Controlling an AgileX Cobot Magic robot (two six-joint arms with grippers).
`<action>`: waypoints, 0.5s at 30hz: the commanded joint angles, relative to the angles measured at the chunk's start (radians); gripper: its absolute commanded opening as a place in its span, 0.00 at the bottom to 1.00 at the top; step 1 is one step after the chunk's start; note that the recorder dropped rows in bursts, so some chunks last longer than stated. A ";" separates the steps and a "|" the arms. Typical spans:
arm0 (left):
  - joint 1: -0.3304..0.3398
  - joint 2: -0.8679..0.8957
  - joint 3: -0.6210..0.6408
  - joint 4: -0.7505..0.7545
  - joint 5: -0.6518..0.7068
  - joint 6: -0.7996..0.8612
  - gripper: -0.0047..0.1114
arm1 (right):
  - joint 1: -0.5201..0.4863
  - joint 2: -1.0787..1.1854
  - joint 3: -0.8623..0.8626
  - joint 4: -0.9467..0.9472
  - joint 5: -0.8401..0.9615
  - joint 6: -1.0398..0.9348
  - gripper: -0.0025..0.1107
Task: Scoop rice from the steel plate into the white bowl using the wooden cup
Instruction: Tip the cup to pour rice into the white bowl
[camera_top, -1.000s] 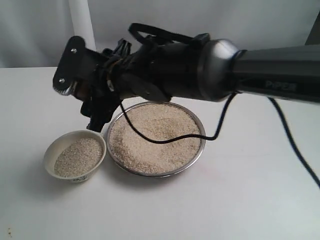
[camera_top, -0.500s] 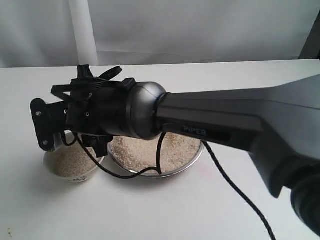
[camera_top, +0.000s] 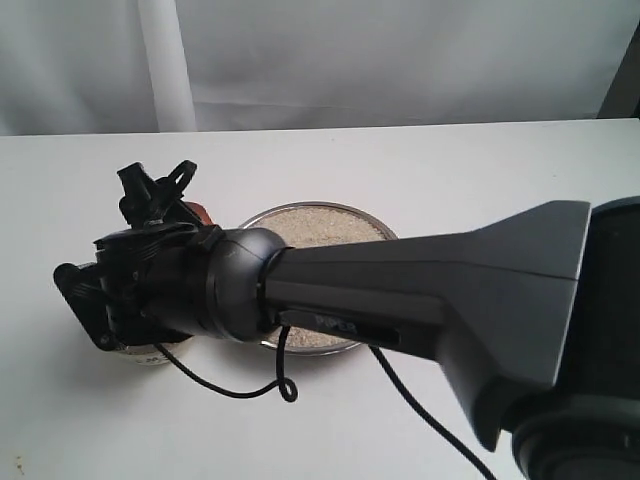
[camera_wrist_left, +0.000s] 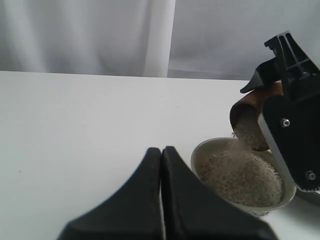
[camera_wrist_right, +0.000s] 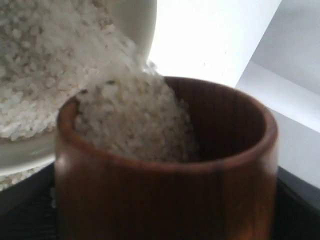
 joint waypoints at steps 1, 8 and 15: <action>-0.004 -0.003 -0.003 -0.007 -0.005 -0.003 0.04 | 0.015 0.000 -0.008 -0.076 0.013 -0.003 0.02; -0.004 -0.003 -0.003 -0.007 -0.005 -0.005 0.04 | 0.019 0.000 -0.008 -0.172 0.035 -0.003 0.02; -0.004 -0.003 -0.003 -0.007 -0.005 -0.005 0.04 | 0.019 0.000 -0.008 -0.263 0.035 -0.030 0.02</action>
